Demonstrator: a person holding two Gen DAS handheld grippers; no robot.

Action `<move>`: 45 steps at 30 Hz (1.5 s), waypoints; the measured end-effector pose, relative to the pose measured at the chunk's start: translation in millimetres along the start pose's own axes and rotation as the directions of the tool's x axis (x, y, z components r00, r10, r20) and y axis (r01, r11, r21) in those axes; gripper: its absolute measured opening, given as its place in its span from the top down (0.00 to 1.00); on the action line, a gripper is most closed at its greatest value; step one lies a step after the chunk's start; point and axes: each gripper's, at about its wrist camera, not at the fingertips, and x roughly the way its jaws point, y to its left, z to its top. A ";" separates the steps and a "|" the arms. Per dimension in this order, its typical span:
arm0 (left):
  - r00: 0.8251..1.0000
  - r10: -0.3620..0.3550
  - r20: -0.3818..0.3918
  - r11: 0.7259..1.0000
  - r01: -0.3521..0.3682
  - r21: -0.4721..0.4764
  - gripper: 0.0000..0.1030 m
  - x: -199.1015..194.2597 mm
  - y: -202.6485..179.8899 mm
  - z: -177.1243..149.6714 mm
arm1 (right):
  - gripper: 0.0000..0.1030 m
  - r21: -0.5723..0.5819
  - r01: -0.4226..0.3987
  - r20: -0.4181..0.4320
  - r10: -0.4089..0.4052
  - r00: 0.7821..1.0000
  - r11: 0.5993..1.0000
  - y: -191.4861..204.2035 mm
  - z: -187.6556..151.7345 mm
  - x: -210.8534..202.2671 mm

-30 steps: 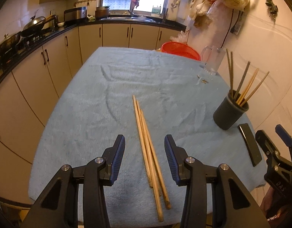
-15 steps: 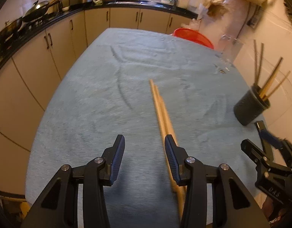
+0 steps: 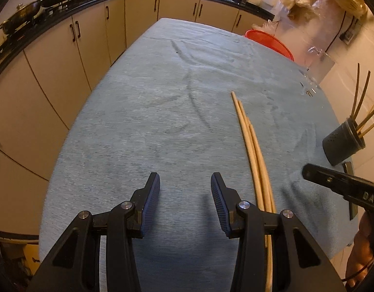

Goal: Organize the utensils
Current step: 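Move both open grippers back over the remaining chopsticks on the towel, then grasp a chopstick with the right gripper while the left gripper grasps another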

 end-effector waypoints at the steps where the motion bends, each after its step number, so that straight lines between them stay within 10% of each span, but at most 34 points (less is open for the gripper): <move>1: 1.000 0.001 0.001 1.000 -0.001 -0.005 0.59 -0.7 2.7 -0.1 | 0.81 -0.003 -0.005 -0.014 0.005 1.000 1.000 5.5 2.6 5.9; 20: 1.000 -0.011 0.000 0.999 0.011 -0.030 0.59 -3.5 23.5 1.2 | 0.93 -0.079 0.081 -0.100 -0.089 0.991 0.994 36.5 20.3 60.8; 45: 0.973 -0.110 -0.205 0.994 0.113 0.000 0.65 63.9 -59.1 72.2 | 0.98 0.029 0.079 0.019 -0.079 0.997 0.996 -36.8 13.0 -1.1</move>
